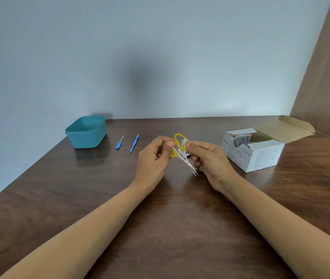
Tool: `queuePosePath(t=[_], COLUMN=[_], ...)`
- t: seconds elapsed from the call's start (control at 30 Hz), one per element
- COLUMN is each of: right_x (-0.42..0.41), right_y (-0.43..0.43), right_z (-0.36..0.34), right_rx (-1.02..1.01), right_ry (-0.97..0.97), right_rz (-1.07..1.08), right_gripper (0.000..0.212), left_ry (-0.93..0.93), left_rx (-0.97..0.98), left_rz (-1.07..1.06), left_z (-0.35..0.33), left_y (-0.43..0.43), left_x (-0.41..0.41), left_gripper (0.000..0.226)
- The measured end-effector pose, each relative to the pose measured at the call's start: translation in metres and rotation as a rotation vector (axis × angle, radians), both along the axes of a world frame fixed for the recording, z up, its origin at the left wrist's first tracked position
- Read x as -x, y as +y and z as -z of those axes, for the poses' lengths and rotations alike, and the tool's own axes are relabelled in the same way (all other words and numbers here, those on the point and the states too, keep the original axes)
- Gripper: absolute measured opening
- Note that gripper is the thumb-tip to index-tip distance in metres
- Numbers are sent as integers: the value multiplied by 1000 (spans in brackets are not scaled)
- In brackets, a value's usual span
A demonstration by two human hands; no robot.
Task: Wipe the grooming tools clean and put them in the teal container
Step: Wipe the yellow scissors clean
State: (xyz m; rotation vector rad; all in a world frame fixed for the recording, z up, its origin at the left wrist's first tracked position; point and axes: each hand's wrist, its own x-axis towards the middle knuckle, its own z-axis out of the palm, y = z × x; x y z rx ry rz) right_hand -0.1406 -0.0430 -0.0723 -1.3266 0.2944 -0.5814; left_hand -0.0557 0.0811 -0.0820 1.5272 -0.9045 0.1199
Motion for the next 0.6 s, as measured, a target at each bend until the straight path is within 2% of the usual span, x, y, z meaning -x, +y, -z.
queuePosePath(t=[0.23, 0.33, 0.6], right_x=[3, 4, 6], right_y=[-1, -3, -3], right_z=[0, -3, -8], right_rx=[187, 185, 190], right_ry=[115, 165, 209], right_rz=[-93, -133, -171], right_gripper=[13, 16, 8], left_ry=[100, 99, 110], left_rx=[73, 83, 97], left_rz=[-23, -46, -85], left_z=[-1, -2, -3], left_y=[0, 0, 1], left_x=[-4, -4, -4], left_gripper=[19, 20, 17])
